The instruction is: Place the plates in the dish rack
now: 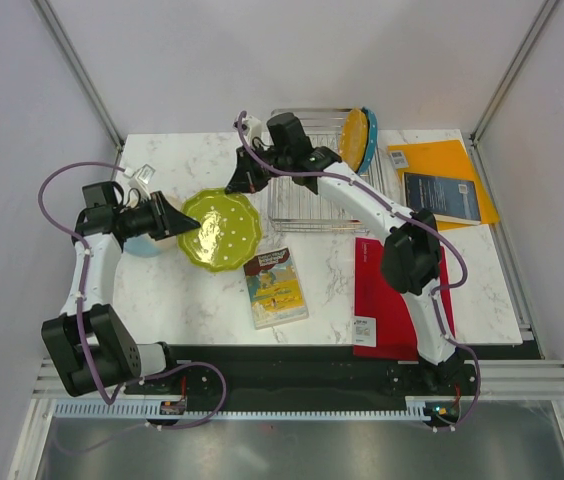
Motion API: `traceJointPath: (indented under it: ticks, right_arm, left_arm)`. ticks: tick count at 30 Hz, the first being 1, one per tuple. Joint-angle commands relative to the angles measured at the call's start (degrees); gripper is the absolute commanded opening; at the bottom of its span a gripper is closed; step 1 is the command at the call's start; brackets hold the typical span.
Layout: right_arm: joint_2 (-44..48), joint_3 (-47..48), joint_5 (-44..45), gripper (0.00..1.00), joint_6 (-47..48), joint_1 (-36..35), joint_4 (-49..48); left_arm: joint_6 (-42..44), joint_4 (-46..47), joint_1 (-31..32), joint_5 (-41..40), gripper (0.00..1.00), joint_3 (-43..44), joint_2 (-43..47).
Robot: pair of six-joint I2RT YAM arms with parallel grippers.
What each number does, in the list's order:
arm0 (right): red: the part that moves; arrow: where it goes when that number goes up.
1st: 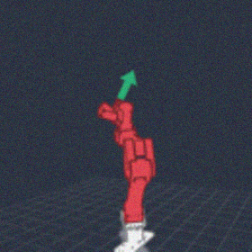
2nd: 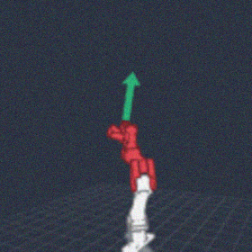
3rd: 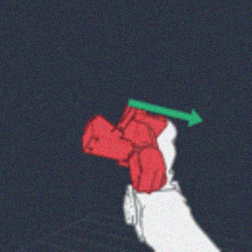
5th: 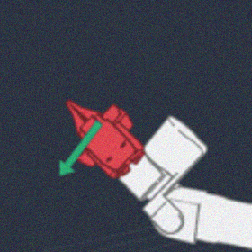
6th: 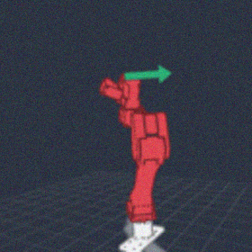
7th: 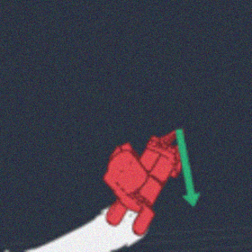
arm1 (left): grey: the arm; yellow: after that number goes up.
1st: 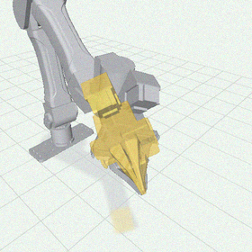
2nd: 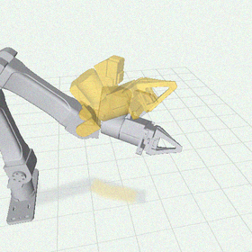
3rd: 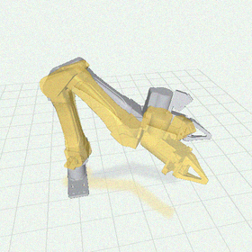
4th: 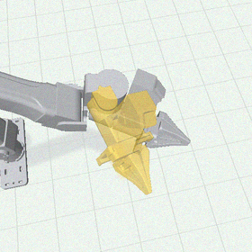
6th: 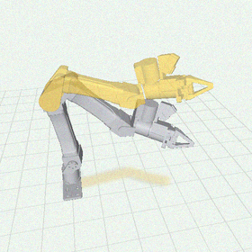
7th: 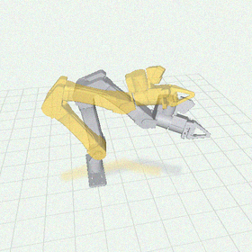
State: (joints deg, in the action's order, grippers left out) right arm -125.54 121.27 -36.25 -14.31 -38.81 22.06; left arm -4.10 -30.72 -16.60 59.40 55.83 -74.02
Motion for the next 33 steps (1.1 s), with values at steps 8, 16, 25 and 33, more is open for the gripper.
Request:
traceJointPath:
  ticks: [8,16,25,33]
  right_arm:
    - [1.5,-5.3,-15.8,0.63,-0.8,2.2,-1.7]
    - [-0.6,-7.7,-16.6,0.65,2.4,2.5,1.0]
    - [-3.4,-6.8,-21.7,0.63,-0.4,2.2,-0.2]
    - [-4.2,-6.8,-21.8,0.22,-3.9,2.5,-3.3]
  left_arm:
    - [2.2,-1.4,0.3,3.1,0.05,3.2,-0.5]
    - [1.5,-1.4,0.3,4.4,0.03,4.5,-1.9]
    - [0.6,0.2,0.3,4.4,0.02,4.5,-2.2]
    - [-0.4,1.0,0.3,3.5,0.06,4.0,-2.8]
